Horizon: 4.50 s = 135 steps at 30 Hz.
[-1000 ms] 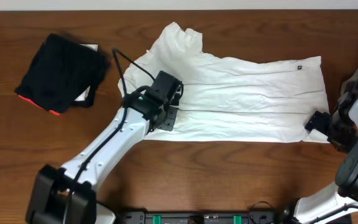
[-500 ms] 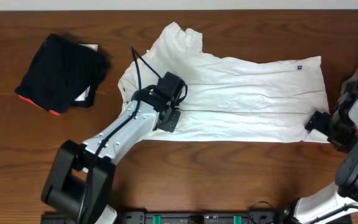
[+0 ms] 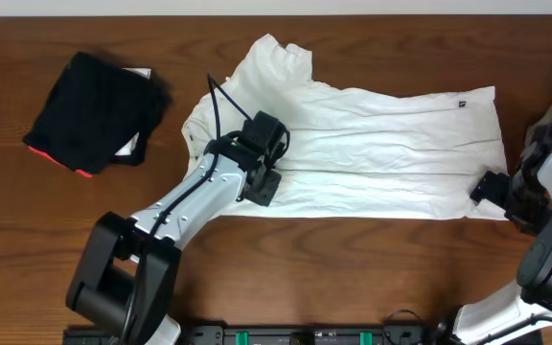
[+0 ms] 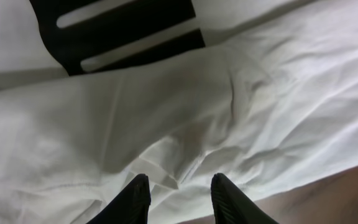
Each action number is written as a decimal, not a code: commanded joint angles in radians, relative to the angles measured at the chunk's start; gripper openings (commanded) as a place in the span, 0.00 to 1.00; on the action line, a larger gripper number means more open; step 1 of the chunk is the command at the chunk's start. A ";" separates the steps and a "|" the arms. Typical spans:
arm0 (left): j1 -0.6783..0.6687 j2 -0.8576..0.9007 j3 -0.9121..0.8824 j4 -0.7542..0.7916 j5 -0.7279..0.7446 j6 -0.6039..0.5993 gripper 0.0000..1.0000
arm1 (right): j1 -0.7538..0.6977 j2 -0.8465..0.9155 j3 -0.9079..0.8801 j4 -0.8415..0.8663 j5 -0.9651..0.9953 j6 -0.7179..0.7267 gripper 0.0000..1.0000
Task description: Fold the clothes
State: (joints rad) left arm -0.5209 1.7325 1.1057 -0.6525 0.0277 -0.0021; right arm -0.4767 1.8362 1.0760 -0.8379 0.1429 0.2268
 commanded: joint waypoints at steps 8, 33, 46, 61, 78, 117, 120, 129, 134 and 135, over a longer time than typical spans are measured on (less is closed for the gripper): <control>-0.002 0.013 -0.006 0.033 0.014 0.009 0.35 | 0.012 0.080 -0.059 0.023 -0.042 0.004 0.99; -0.002 0.065 -0.023 0.045 0.014 0.009 0.34 | 0.012 0.080 -0.059 0.023 -0.042 0.004 0.99; -0.002 0.065 -0.059 0.060 0.014 0.009 0.23 | 0.012 0.080 -0.059 0.023 -0.042 0.004 0.99; -0.002 0.054 0.042 0.061 -0.041 0.002 0.06 | 0.012 0.080 -0.059 0.023 -0.042 0.004 0.99; -0.001 0.054 0.052 0.214 -0.152 0.010 0.06 | 0.012 0.080 -0.059 0.023 -0.042 0.004 0.99; 0.021 0.183 0.031 0.510 -0.153 0.009 0.22 | 0.012 0.080 -0.059 0.023 -0.042 0.004 0.99; 0.020 0.181 0.037 0.531 -0.153 0.009 0.41 | 0.012 0.080 -0.059 0.023 -0.042 0.004 0.99; 0.037 0.042 0.178 0.262 -0.161 -0.090 0.77 | 0.012 0.080 -0.059 0.023 -0.042 0.004 0.99; 0.115 -0.040 0.181 0.053 -0.178 -0.313 0.77 | 0.012 0.080 -0.059 0.023 -0.042 0.004 0.99; 0.138 -0.047 0.181 -0.002 -0.172 -0.362 0.77 | 0.012 0.080 -0.059 0.023 -0.042 0.004 0.99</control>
State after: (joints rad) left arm -0.4404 1.7092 1.2800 -0.5884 -0.1200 -0.1867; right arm -0.4767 1.8343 1.0733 -0.8349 0.1429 0.2264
